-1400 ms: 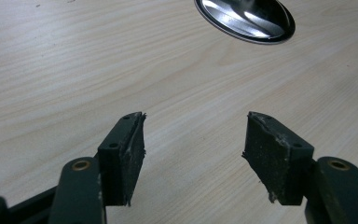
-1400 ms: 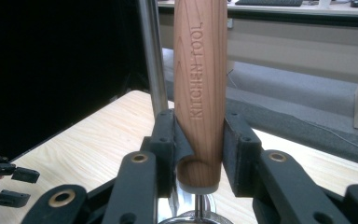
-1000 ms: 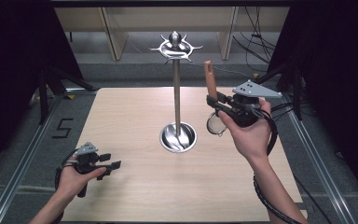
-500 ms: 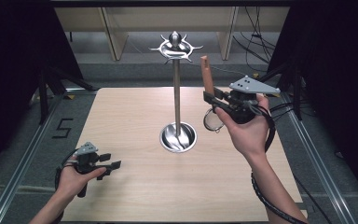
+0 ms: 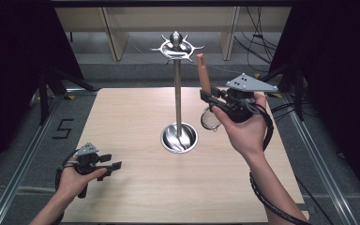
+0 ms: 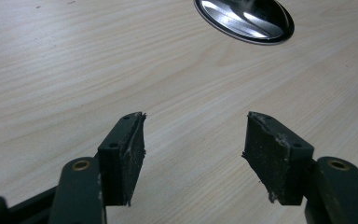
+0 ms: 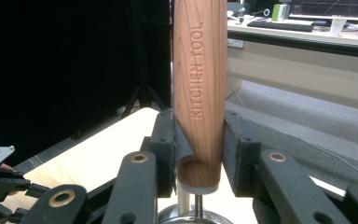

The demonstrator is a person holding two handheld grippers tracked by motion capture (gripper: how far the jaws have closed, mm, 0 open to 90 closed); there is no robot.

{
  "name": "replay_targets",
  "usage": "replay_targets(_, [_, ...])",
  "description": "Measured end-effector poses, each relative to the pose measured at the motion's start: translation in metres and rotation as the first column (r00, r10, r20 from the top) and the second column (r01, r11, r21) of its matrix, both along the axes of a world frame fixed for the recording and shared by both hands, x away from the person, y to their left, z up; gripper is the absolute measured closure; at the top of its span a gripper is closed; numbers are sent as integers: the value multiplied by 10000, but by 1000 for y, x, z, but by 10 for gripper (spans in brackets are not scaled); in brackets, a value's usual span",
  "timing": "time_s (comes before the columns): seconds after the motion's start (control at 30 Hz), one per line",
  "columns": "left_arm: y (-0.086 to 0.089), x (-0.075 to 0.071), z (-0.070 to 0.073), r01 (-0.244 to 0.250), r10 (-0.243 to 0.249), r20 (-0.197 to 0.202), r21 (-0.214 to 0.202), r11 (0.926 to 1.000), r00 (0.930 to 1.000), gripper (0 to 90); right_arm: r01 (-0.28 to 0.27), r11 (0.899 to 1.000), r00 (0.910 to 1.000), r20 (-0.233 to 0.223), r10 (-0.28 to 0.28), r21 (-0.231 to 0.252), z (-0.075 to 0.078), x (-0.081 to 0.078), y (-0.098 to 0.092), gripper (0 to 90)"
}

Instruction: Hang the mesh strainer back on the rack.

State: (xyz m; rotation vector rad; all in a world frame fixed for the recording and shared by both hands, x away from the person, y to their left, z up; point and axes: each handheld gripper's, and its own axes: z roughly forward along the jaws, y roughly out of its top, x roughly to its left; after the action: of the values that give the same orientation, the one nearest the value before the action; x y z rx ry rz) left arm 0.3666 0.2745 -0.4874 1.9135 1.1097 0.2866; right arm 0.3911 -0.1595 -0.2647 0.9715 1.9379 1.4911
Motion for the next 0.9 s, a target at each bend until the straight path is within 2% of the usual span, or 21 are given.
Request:
replay_targets(0.03, [0,0,0,3,-3,-2,-20,10000,10000,370,-38,9999,9997,230,41,-99,0,1,0,693])
replay_targets(0.1, [0,0,0,5,-5,-8,-9,10000,10000,370,-98,9999,9996,266,102,-136,1,1,1,693])
replay_targets(0.13, [0,0,0,3,-3,-6,-6,10000,10000,370,-37,10000,9999,139,37,6,1,0,3,693])
replay_targets(0.2, [0,0,0,12,-12,5,-9,10000,10000,370,-100,9998,9997,218,103,-148,1,1,3,693])
replay_targets(0.23, [0,0,0,13,-13,0,-13,10000,10000,370,-115,9999,9999,51,116,-83,1,1,4,693])
replay_targets(0.3, [0,0,0,4,-4,-3,-16,10000,10000,370,-134,9999,9999,54,135,-64,1,2,4,693])
replay_targets(0.57, [0,0,0,5,-5,10,-35,10000,10000,370,-133,9996,9995,291,140,-238,2,4,6,693])
replay_targets(0.63, [0,0,0,18,-18,-10,-42,10000,10000,370,-127,9997,9997,199,131,-217,2,5,7,693])
replay_targets(0.67, [0,0,0,29,-29,-13,-32,10000,10000,370,-97,9999,9999,-95,97,-79,2,4,9,692])
replay_targets(0.7, [0,0,0,27,-27,-8,-41,10000,10000,370,-188,9996,9998,94,190,-209,1,6,8,693])
replay_targets(0.77, [0,0,0,8,-8,-7,-61,10000,10000,370,-145,9997,9999,54,146,-221,1,7,9,693])
replay_targets(0.8, [0,0,0,14,-14,-3,-58,10000,10000,370,-137,9995,9996,233,144,-298,0,8,9,693])
replay_targets(0.83, [1,0,0,13,-13,-5,-57,10000,10000,370,-148,9997,9998,94,150,-205,0,8,10,693])
replay_targets(0.9, [0,0,0,9,-9,-6,-63,10000,10000,370,-213,9995,9997,137,217,-243,0,9,11,693])
